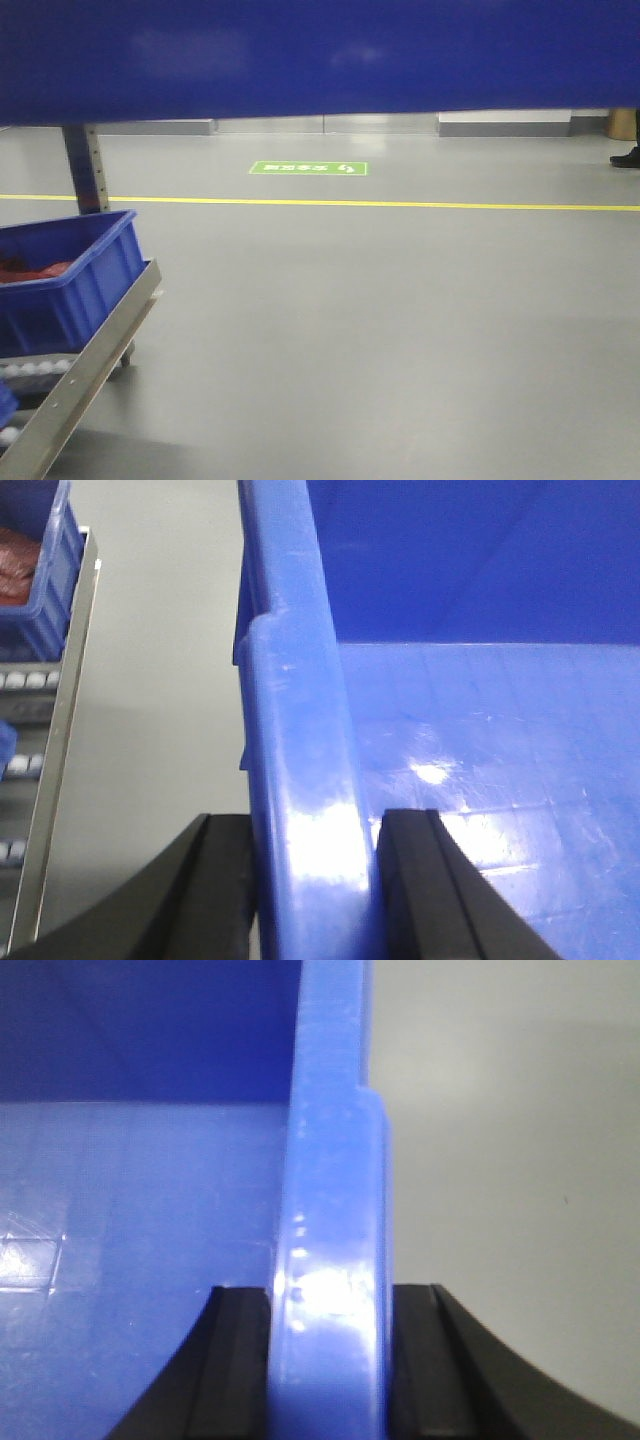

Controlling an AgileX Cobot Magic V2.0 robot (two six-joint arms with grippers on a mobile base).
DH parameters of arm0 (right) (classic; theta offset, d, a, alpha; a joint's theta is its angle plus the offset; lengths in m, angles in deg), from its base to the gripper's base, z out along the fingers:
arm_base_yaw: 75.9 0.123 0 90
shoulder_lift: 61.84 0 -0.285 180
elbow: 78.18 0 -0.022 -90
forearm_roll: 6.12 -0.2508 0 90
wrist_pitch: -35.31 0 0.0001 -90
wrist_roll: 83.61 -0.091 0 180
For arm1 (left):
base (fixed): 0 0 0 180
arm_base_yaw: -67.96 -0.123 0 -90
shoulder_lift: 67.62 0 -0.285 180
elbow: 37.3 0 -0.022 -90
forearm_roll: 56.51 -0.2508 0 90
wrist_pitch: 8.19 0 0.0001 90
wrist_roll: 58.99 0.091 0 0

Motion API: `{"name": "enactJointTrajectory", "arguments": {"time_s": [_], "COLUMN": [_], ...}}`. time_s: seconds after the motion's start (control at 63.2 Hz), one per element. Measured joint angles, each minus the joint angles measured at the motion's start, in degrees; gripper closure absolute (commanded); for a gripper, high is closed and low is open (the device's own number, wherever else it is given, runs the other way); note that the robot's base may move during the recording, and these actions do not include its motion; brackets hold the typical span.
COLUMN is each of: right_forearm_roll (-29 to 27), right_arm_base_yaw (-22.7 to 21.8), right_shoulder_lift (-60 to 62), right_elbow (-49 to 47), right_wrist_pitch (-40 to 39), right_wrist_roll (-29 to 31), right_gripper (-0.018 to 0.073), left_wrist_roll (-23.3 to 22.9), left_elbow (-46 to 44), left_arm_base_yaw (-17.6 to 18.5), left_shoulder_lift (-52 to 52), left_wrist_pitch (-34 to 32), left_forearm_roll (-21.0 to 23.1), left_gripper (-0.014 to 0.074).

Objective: Move blue bin to conveyor side
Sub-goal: 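Carry the blue bin across the floor toward the grey conveyor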

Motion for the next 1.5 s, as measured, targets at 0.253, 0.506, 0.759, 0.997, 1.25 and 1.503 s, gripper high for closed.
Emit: {"name": "enactJointTrajectory", "arguments": {"time_s": [0.253, 0.506, 0.759, 0.997, 1.25, 1.503], "right_forearm_roll": [0.00, 0.00, 0.00, 0.00, 0.00, 0.00], "right_arm_base_yaw": [0.00, 0.00, 0.00, 0.00, 0.00, 0.00], "right_shoulder_lift": [0.00, 0.00, 0.00, 0.00, 0.00, 0.00], "right_elbow": [0.00, 0.00, 0.00, 0.00, 0.00, 0.00], "right_wrist_pitch": [0.00, 0.00, 0.00, -0.98, -1.30, -1.30], "right_wrist_roll": [0.00, 0.00, 0.00, 0.00, 0.00, 0.00], "right_gripper": [0.0637, 0.0637, 0.0637, 0.0637, 0.0637, 0.0637], "left_wrist_roll": [0.00, 0.00, 0.00, 0.00, 0.00, 0.00], "left_elbow": [0.00, 0.00, 0.04, 0.13, 0.13, 0.13], "left_arm_base_yaw": [0.00, 0.00, 0.00, 0.00, 0.00, 0.00], "left_shoulder_lift": [0.00, 0.00, 0.00, 0.00, 0.00, 0.00], "left_wrist_pitch": [0.00, 0.00, 0.00, 0.00, 0.00, -0.16], "left_forearm_roll": [0.00, 0.00, 0.00, -0.13, -0.23, -0.23], "left_gripper": [0.0615, 0.0615, 0.0615, 0.0615, 0.0615, 0.0615]}}
